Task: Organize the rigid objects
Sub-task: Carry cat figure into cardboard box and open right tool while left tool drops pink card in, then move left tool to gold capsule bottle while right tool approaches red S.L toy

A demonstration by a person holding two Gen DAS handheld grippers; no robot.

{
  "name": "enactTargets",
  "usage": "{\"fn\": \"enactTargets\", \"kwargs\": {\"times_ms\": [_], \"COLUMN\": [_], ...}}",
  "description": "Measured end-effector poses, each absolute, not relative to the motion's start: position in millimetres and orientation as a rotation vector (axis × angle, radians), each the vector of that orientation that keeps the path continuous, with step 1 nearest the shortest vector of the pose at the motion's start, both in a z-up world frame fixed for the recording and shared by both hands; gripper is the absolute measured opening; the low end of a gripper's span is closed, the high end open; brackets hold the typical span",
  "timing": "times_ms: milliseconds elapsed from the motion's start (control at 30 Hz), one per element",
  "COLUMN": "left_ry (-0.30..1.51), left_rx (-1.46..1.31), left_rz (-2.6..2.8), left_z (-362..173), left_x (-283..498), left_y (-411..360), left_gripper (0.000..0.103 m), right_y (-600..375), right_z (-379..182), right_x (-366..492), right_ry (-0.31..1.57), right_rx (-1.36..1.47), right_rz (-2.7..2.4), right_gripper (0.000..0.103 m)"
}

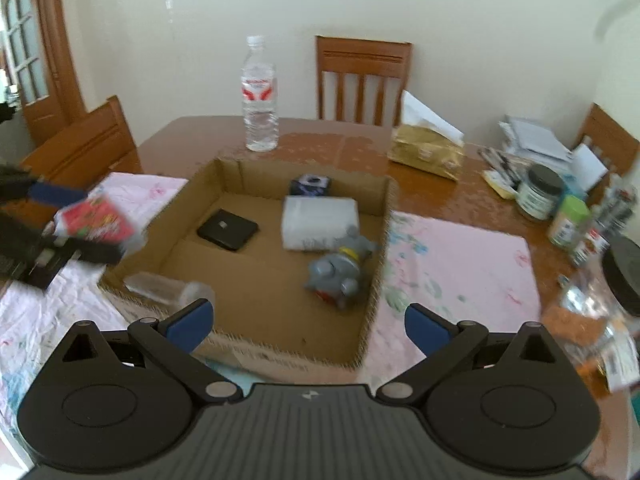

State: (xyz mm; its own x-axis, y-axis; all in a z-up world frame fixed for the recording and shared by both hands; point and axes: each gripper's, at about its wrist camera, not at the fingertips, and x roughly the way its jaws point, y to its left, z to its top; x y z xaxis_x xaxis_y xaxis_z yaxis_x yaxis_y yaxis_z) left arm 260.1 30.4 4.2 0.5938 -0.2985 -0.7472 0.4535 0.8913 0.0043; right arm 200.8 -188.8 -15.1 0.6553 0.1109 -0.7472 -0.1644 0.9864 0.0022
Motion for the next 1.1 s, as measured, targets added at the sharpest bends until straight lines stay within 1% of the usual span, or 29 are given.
{"fn": "enactTargets", "kwargs": {"times_ms": [333, 367, 400, 500, 867, 1100], "left_ry": [0.857, 0.849, 0.845, 0.839, 0.814, 0.838], "left_rx": [0.232, 0.228, 0.225, 0.217, 0.162, 0.087], "left_rz": [-0.427, -0.423, -0.416, -0.392, -0.362, -0.300], "left_z": [-27.2, -28.7, -29.8, -31.1, -14.1, -19.5], "left_x": [311.9, 314.7, 317.3, 320.7, 280.2, 241.7], "left_y": [3.0, 2.8, 2.6, 4.4, 35.4, 53.3], "left_gripper": [0.091, 0.092, 0.095, 0.096, 0.099, 0.099], "right_y": [-197.8, -198.6, -199.9, -204.3, -212.6, -217.5], "right_z": [-29.0, -30.2, -31.0, -34.1, -50.3, -70.6], "right_x": [158.3, 155.8, 152.6, 146.1, 145.7, 149.3], "right_ry": [0.897, 0.902, 0.907, 0.919, 0.937, 0.974], "right_rx": [-0.091, -0.091, -0.089, -0.076, -0.028, -0.015], "right_rz": [0.004, -0.005, -0.014, -0.041, -0.069, -0.060], "right_gripper": [0.103, 0.103, 0.103, 0.103, 0.103, 0.103]}}
